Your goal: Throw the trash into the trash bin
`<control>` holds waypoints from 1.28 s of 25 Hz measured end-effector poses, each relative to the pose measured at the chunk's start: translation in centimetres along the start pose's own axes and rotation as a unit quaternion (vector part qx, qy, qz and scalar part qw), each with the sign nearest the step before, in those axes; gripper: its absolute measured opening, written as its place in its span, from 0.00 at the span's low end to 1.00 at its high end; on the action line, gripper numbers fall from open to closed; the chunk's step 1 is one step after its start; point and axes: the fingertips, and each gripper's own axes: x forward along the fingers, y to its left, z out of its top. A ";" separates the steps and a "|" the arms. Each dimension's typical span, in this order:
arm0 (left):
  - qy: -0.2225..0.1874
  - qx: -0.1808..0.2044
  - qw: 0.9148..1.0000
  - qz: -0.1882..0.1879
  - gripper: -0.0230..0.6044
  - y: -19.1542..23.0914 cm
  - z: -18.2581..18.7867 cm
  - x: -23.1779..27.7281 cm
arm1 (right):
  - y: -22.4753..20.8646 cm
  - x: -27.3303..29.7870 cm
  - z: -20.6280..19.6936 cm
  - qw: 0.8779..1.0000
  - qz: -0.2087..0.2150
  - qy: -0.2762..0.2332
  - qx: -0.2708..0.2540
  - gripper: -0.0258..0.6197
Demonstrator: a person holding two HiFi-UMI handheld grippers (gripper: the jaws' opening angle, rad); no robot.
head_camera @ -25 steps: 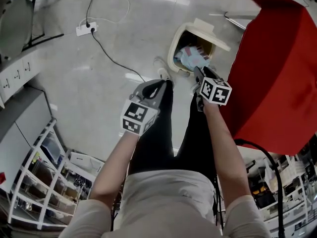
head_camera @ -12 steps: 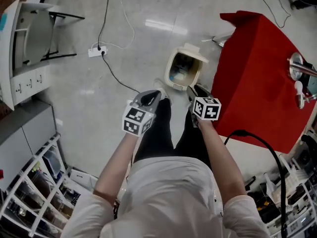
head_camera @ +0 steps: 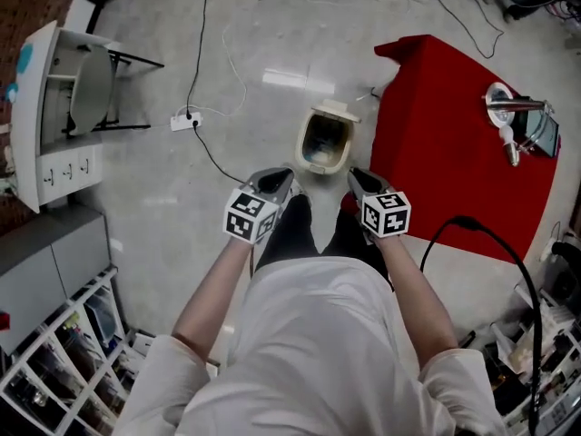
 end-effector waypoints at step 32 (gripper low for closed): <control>-0.055 0.020 0.998 -0.001 0.04 -7.7 6.2 -5.4 | 2.1 -13.2 6.2 0.994 0.049 -0.082 -0.048 0.04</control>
